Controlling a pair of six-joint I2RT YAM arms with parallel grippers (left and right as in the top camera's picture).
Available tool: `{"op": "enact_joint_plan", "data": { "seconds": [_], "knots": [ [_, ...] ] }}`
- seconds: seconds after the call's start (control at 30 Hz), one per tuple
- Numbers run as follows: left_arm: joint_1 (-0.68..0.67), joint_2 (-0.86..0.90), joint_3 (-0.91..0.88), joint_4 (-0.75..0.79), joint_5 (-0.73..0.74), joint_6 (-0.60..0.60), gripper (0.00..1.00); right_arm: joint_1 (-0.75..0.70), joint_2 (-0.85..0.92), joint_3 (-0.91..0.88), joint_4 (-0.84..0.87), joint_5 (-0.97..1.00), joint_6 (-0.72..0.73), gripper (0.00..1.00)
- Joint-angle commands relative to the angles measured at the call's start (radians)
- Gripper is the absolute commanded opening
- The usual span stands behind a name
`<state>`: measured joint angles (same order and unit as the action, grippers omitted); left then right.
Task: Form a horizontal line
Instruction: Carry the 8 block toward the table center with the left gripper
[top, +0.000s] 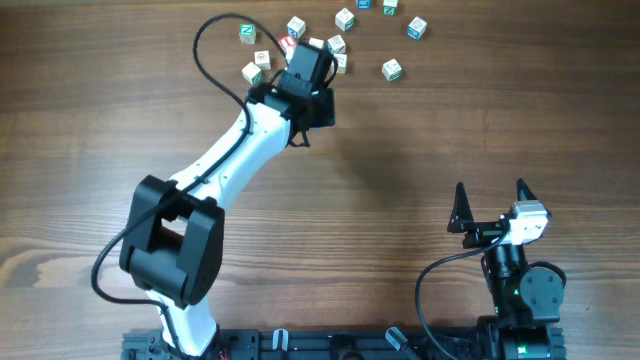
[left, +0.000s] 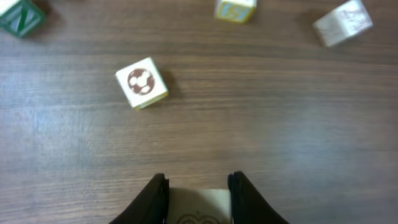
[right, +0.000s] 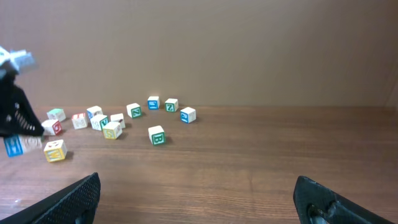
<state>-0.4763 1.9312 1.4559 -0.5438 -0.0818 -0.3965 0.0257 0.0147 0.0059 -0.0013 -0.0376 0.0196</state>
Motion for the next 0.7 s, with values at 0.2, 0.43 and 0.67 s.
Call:
{"op": "enact_joint_plan", "data": {
  "seconds": [0.2,0.43,0.67],
  "knots": [
    [-0.006,-0.018,-0.198,0.222,-0.043,-0.060,0.26,0.005,-0.010,-0.001,0.002,-0.016,-0.017,1.00],
    [-0.006,-0.017,-0.311,0.367,-0.043,-0.053,0.29,0.005,-0.010,-0.001,0.002,-0.016,-0.017,1.00],
    [-0.006,0.006,-0.338,0.430,-0.043,-0.052,0.29,0.005,-0.010,-0.001,0.002,-0.016,-0.017,1.00]
  ]
}}
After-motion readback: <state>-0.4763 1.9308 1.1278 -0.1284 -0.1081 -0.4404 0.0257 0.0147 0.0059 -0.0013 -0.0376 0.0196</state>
